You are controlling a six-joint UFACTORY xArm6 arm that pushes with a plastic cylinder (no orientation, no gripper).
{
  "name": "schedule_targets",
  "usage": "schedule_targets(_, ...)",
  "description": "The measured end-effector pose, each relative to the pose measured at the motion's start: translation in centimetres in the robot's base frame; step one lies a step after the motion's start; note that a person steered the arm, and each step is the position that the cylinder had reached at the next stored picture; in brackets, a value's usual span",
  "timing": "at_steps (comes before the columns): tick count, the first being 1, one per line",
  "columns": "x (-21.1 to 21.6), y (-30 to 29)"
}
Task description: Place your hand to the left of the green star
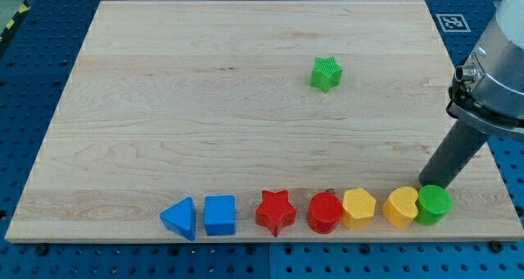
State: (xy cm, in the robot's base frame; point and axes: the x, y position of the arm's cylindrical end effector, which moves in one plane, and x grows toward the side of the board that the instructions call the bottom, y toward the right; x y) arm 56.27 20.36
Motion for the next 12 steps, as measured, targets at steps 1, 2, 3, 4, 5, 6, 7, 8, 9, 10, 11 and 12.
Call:
schedule_targets(1, 0.8, 0.0)
schedule_targets(2, 0.8, 0.0)
schedule_targets(3, 0.0, 0.0)
schedule_targets(4, -1.1, 0.0)
schedule_targets(5, -2.0, 0.0)
schedule_targets(6, -2.0, 0.0)
schedule_targets(7, -2.8, -2.0)
schedule_targets(8, -4.4, -3.9)
schedule_targets(9, -5.3, -5.6)
schedule_targets(10, -5.3, -5.7)
schedule_targets(11, -5.3, -5.7)
schedule_targets(12, -5.3, -6.0)
